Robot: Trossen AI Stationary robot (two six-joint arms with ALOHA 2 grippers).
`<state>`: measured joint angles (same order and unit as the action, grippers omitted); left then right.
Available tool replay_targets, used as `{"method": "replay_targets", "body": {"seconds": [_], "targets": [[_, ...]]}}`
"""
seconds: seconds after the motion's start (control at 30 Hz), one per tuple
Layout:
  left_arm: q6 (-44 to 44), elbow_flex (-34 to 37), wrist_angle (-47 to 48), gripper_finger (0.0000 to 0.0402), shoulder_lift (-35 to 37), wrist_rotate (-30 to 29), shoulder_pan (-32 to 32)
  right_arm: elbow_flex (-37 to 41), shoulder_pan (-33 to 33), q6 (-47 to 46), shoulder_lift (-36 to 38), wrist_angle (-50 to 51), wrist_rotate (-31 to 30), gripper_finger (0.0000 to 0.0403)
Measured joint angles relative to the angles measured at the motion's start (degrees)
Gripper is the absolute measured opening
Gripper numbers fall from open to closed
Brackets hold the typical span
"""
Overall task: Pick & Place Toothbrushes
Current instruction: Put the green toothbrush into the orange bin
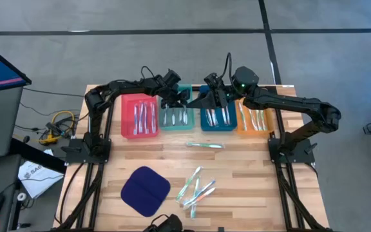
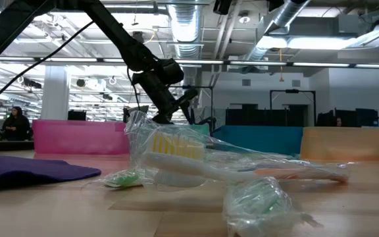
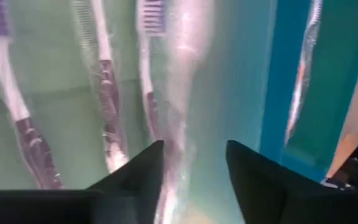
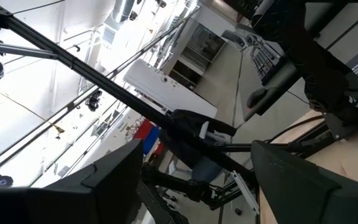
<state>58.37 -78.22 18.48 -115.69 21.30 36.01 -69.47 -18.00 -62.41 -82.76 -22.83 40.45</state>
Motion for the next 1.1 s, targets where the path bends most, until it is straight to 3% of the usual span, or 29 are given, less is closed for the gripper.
{"method": "replay_targets", "body": {"seconds": [0.17, 0.33, 0.57, 0.8, 1.1], "targets": [[0.0, 0.0, -0.2, 0.0228, 1.3, -0.3, 0.0, 0.0, 0.0, 0.0, 0.0, -0.4, 0.0, 0.0292], [-0.2, 0.0, -0.5, 0.0254, 3.0, -0.6, 0.5, 0.0, 0.0, 0.0, 0.0, -0.4, 0.0, 0.0292], [-4.9, 0.0, -1.5, 0.0251, 8.9, -2.9, 0.4, 0.0, 0.0, 0.0, 0.0, -0.4, 0.0, 0.0292], [-19.4, 0.0, 0.1, 0.0238, 19.8, -3.4, -1.6, 0.0, -0.1, 0.8, 0.4, -1.1, 0.2, 0.0292], [-30.9, 0.5, 1.2, 0.0224, 32.8, -5.1, -8.1, 0.0, 2.2, -3.3, 0.4, -21.3, 0.1, 0.0292]]}}
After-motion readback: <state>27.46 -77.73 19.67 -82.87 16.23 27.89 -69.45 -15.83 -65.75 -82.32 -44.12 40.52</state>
